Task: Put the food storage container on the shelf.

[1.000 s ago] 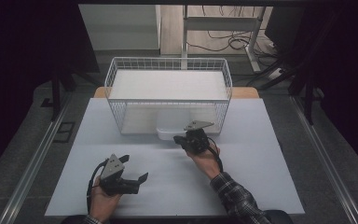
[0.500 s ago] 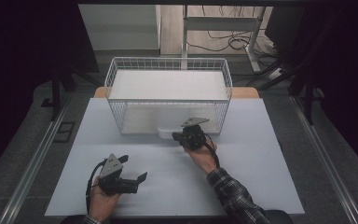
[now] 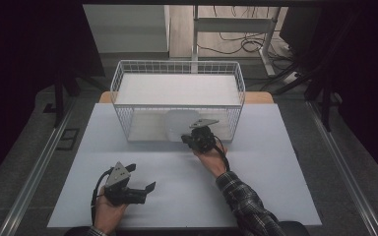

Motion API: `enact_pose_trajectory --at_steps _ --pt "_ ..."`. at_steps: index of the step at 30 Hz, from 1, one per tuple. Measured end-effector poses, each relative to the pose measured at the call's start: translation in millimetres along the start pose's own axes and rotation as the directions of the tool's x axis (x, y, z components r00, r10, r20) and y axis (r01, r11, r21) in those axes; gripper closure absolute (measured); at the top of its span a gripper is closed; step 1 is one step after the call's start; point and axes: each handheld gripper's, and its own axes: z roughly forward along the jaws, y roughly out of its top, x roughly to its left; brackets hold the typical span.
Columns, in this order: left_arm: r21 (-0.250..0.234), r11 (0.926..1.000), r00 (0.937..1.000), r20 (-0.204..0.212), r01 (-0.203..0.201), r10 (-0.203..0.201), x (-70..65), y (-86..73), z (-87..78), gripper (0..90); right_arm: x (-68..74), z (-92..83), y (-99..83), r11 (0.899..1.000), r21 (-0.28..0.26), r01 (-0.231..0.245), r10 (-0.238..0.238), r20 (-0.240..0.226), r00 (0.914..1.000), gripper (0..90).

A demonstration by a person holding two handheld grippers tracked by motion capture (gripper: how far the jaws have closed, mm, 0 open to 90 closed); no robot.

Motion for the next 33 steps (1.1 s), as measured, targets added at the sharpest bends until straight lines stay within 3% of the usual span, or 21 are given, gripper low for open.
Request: enact_pose_trajectory --at_steps 26,33 --pt "0.005 1.0 1.0 0.009 0.002 -0.002 -0.9 -0.2 1.7 3.7 -13.6 17.1 12.1 1.0 0.007 -0.004 0.004 0.046 0.999 89.2" --pt "-0.012 0.9997 0.9993 0.031 0.023 -0.022 1.5 0.3 -0.2 3.7 -14.9 17.1 12.5 1.0 0.008 -0.016 0.016 0.05 0.9986 88.0"
